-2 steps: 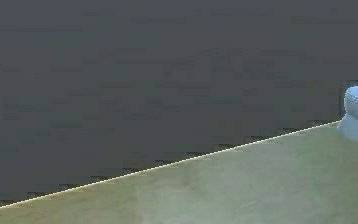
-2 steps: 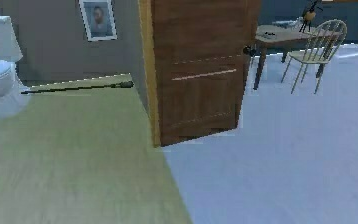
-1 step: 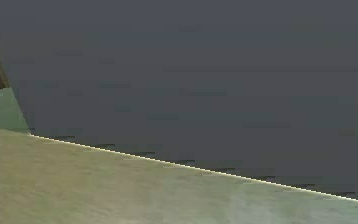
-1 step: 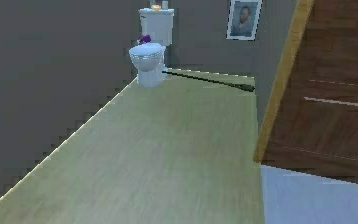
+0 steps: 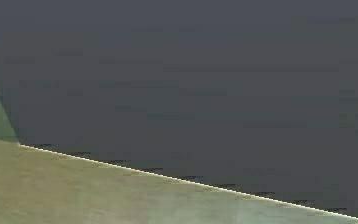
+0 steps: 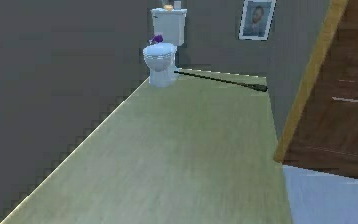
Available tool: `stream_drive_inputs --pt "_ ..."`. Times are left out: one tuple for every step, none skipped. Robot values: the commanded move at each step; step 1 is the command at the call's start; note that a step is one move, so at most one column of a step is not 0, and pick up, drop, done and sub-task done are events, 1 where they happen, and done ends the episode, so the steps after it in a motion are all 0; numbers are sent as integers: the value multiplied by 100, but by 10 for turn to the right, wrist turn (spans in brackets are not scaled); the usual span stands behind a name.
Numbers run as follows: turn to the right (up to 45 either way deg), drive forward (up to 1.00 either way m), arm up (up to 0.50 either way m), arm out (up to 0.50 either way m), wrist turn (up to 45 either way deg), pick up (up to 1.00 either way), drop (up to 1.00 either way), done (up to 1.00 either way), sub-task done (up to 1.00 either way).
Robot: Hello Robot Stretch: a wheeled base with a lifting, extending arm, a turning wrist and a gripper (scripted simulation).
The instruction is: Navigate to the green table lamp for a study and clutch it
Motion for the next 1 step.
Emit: stream_drive_inputs --pt "-450 0 0 0 0 0 0 0 0"
